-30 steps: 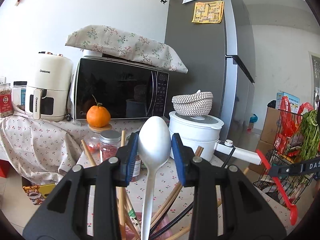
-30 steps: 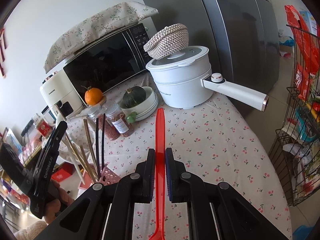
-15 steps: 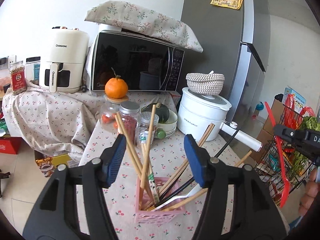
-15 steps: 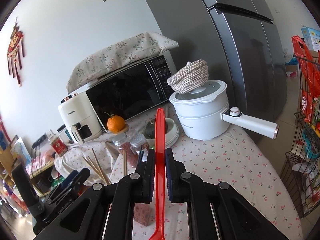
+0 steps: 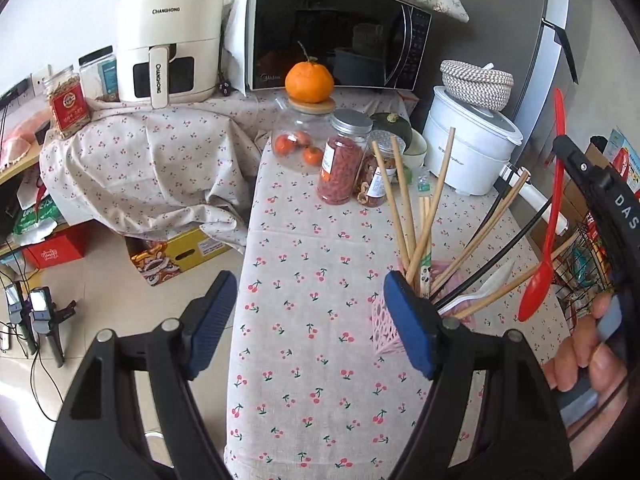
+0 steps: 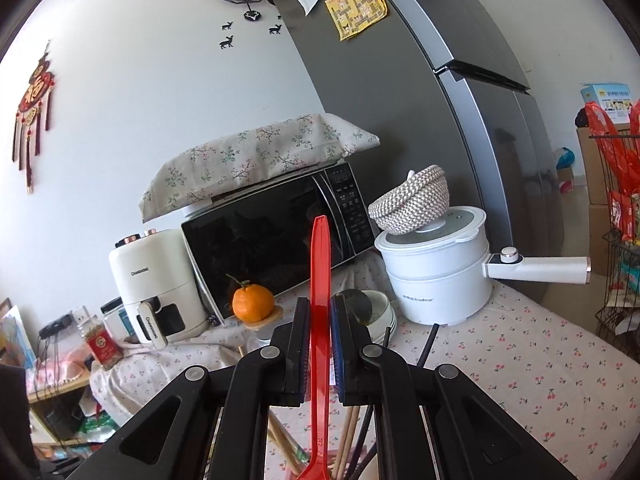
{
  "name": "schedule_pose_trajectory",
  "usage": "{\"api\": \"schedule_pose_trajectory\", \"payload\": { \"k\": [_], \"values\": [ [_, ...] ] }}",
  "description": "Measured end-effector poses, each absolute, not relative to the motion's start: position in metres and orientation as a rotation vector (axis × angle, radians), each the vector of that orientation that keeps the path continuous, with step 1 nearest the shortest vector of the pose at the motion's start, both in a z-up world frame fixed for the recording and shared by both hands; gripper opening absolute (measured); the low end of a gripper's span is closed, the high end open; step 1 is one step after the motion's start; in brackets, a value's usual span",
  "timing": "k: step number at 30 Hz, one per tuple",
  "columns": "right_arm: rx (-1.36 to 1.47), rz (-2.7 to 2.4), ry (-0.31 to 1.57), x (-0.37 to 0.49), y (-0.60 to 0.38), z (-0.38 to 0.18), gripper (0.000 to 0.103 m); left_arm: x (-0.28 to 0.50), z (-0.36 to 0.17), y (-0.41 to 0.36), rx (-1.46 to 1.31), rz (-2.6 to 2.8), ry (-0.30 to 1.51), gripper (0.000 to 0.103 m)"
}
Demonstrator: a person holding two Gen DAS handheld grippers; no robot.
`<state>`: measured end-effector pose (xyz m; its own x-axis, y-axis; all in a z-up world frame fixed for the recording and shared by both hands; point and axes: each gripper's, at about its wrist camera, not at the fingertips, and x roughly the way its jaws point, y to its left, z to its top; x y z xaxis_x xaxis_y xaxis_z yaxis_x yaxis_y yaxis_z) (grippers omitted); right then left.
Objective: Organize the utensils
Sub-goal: 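Carry both spoons to the pink basket and open both grippers to drop them in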
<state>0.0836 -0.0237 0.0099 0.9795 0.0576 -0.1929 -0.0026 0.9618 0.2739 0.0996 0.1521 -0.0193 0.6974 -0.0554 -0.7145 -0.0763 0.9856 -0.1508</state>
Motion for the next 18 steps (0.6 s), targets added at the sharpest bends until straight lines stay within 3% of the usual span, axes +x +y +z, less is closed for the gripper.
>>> {"api": "schedule_pose_trajectory", "payload": {
  "k": [12, 18],
  "values": [
    [0.187, -0.149, 0.119, 0.1, 0.025, -0.032, 0.011, 0.111, -0.037, 0.165, -0.202, -0.036, 0.892, 0.076],
    [0.241, -0.13, 0.146, 0.091, 0.018, -0.028, 0.031, 0.115, -0.041, 0.167, -0.228, -0.047, 0.901, 0.076]
  ]
}}
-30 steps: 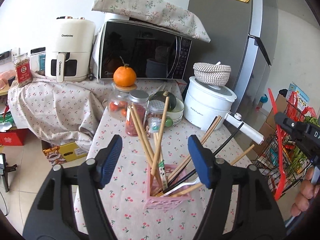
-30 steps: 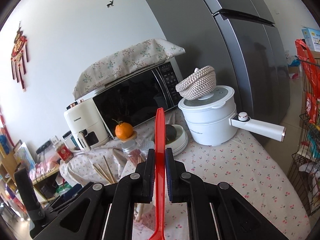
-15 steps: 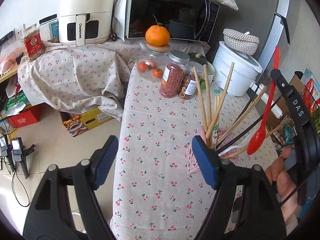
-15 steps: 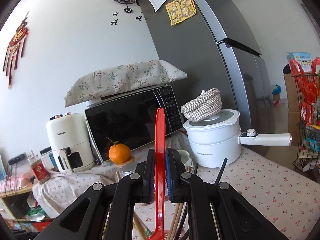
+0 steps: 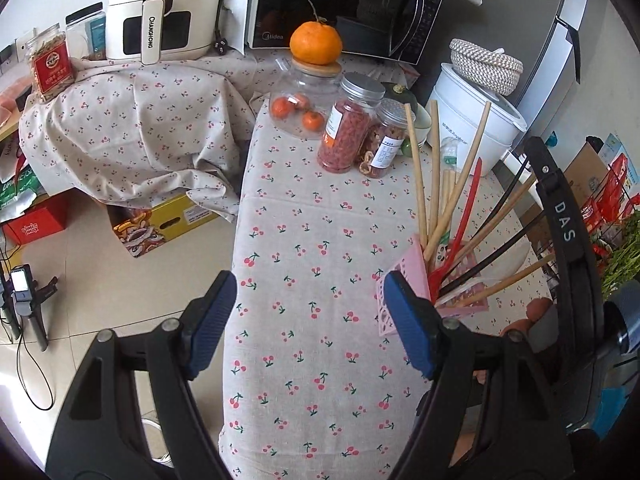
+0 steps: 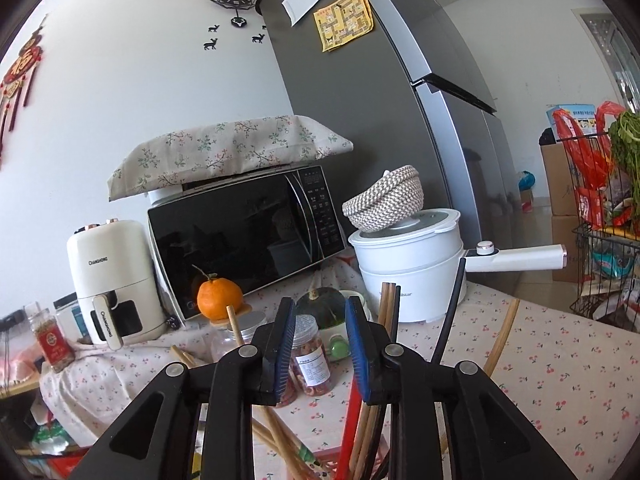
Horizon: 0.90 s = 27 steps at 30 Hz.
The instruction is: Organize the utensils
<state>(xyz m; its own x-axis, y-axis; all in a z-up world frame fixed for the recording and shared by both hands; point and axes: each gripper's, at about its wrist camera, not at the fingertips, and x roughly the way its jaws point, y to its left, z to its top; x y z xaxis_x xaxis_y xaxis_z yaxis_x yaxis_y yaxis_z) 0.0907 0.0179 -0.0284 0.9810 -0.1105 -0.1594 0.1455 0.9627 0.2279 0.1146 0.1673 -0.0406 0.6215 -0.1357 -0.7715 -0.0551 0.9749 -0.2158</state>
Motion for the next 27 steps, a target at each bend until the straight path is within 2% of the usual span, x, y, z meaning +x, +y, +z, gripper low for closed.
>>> {"api": "schedule_pose_trajectory", "payload": {
  "k": [1, 5, 7, 11, 21, 27],
  "values": [
    [0.243, -0.123, 0.151, 0.089, 0.016, -0.025, 0.037, 0.114, -0.04, 0.166, -0.228, -0.048, 0.9, 0.076],
    [0.224, -0.09, 0.19, 0.08, 0.007, -0.008, 0.046, 0.114, -0.04, 0.16, -0.234, -0.058, 0.904, 0.076],
    [0.211, -0.067, 0.23, 0.077, 0.001, 0.0, 0.056, 0.112, -0.039, 0.157, -0.236, -0.059, 0.909, 0.078],
    [0.192, -0.038, 0.323, 0.067, -0.019, 0.012, 0.066, 0.108, -0.039, 0.148, -0.235, -0.06, 0.921, 0.083],
    [0.14, -0.034, 0.56, 0.032, -0.09, 0.032, 0.101, 0.081, -0.034, 0.105, -0.161, -0.055, 0.904, 0.099],
    [0.122, -0.022, 0.642, 0.012, -0.127, 0.021, 0.103, 0.051, -0.031, 0.081, -0.12, -0.03, 0.862, 0.101]
  ]
}}
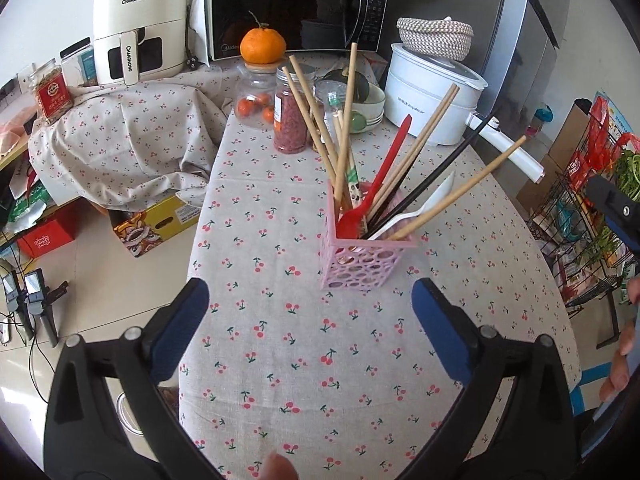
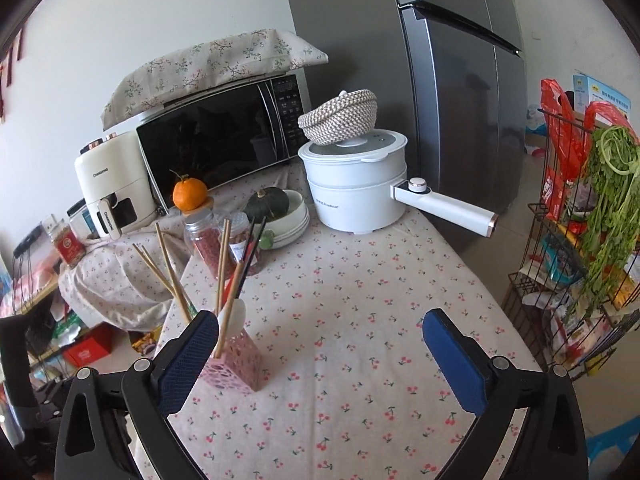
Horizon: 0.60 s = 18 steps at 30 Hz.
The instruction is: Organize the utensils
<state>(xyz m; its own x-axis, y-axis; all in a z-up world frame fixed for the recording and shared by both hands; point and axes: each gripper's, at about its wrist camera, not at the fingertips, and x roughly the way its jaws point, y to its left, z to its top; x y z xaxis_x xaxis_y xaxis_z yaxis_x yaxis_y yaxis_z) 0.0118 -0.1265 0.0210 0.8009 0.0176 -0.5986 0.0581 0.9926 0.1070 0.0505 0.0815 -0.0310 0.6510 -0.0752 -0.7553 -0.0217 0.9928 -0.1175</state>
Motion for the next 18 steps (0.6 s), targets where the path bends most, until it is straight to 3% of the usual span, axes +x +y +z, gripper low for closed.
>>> {"api": "schedule_pose_trajectory", "payload": {
  "k": [18],
  "values": [
    [-0.017, 0.055, 0.804, -0.015, -0.143, 0.003, 0.103, 0.024, -0.03, 0.044, -0.121, 0.032, 0.858, 0.101]
  ]
}}
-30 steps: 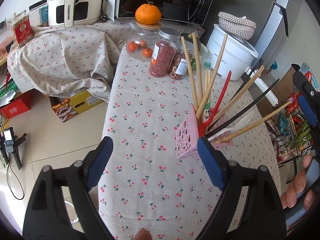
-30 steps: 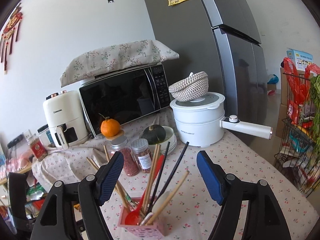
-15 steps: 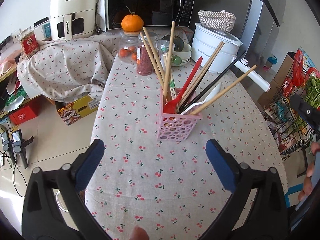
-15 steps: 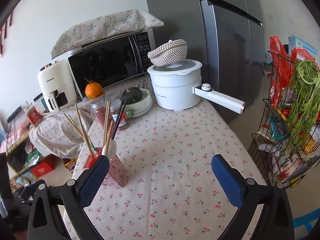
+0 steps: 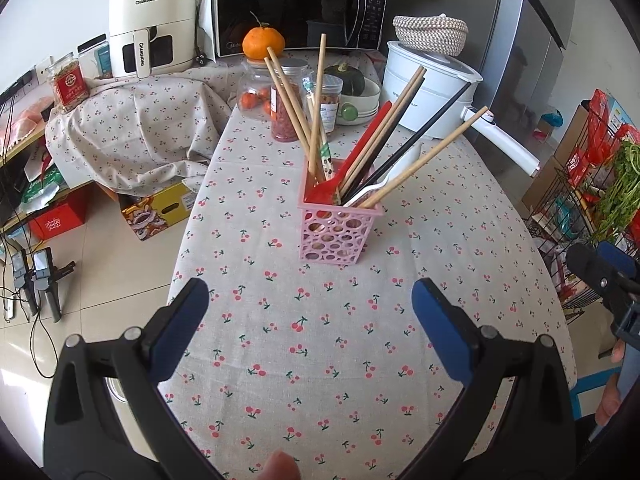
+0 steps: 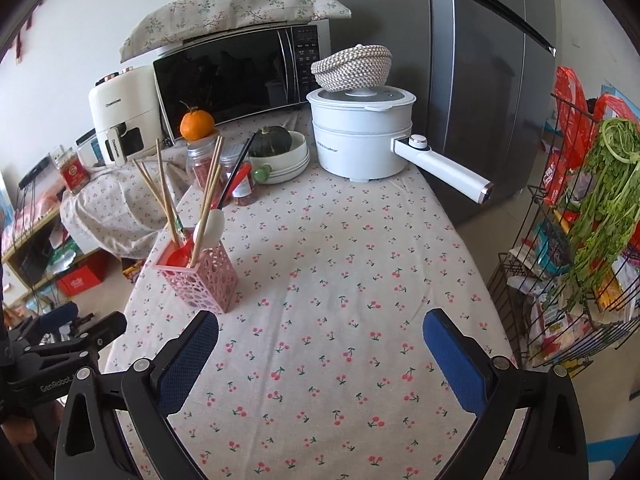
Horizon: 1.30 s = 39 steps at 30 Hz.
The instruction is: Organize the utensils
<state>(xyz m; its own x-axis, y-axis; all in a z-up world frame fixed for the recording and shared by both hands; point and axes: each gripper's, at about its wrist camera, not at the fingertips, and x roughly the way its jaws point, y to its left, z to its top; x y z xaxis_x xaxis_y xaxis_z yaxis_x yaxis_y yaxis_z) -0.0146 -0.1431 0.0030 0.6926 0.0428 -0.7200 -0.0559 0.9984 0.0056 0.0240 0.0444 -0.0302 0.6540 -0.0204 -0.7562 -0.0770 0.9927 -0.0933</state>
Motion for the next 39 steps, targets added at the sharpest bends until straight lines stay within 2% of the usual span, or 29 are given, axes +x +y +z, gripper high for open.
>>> {"api": "schedule_pose_trajectory", "payload": {
  "k": [39],
  "values": [
    [-0.021, 0.06, 0.868, -0.005, -0.132, -0.013, 0.103, 0.014, -0.023, 0.034, -0.074, 0.043, 0.794, 0.101]
  ]
}}
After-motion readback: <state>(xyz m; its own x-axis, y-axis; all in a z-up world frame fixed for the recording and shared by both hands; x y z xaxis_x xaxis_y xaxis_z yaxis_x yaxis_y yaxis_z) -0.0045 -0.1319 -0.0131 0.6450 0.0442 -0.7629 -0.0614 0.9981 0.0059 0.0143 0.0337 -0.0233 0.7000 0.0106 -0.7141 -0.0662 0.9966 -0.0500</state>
